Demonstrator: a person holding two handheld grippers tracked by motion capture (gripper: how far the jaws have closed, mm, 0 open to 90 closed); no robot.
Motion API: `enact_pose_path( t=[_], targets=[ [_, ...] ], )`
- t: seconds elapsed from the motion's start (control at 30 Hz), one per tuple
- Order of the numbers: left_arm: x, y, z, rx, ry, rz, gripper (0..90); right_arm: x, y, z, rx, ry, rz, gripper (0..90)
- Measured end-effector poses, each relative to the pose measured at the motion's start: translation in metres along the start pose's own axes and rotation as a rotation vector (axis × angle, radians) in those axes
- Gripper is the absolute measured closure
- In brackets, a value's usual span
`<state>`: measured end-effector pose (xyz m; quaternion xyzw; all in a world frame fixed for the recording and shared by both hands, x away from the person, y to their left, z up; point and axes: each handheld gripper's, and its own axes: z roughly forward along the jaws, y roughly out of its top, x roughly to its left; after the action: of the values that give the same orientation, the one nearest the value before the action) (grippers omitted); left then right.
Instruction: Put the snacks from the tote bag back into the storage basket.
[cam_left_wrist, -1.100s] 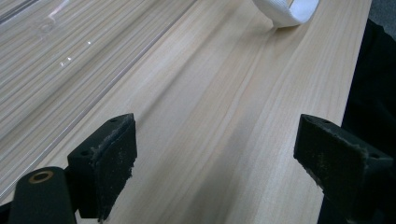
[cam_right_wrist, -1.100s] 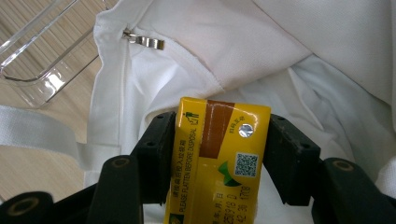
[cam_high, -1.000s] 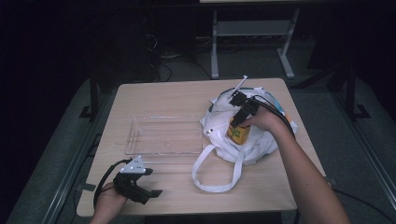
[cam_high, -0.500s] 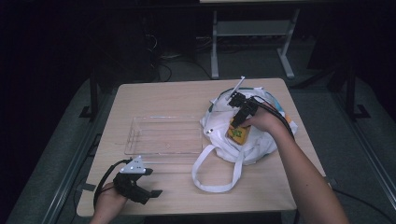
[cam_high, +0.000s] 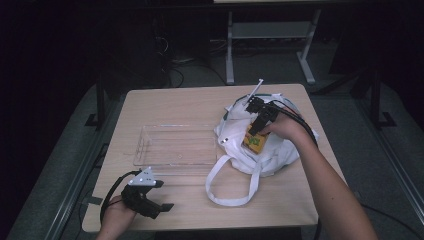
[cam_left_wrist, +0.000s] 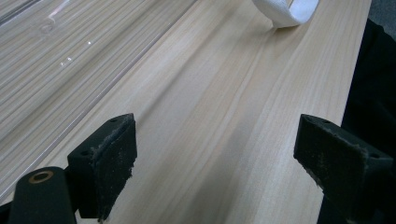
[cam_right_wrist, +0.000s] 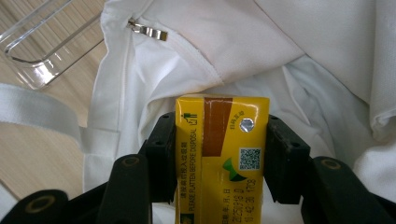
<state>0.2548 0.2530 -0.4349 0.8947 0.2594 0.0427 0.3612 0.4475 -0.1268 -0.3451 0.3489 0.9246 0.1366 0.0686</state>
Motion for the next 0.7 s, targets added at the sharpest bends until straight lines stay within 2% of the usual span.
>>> enact_pose_path(
  t=[0.3, 0.53, 0.7],
  targets=[
    [0.0, 0.0, -0.001, 0.005, 0.0, 0.007, 12.9, 0.001, -0.001, -0.012, -0.003, -0.006, -0.033, 51.4],
    [0.001, 0.0, 0.0, 0.003, 0.001, 0.011, 12.9, 0.002, -0.001, -0.027, -0.014, -0.008, -0.026, 51.5],
    [0.0, 0.0, 0.0, -0.001, 0.0, 0.004, 12.9, 0.004, -0.001, -0.038, -0.023, -0.01, -0.039, 51.5]
  ],
)
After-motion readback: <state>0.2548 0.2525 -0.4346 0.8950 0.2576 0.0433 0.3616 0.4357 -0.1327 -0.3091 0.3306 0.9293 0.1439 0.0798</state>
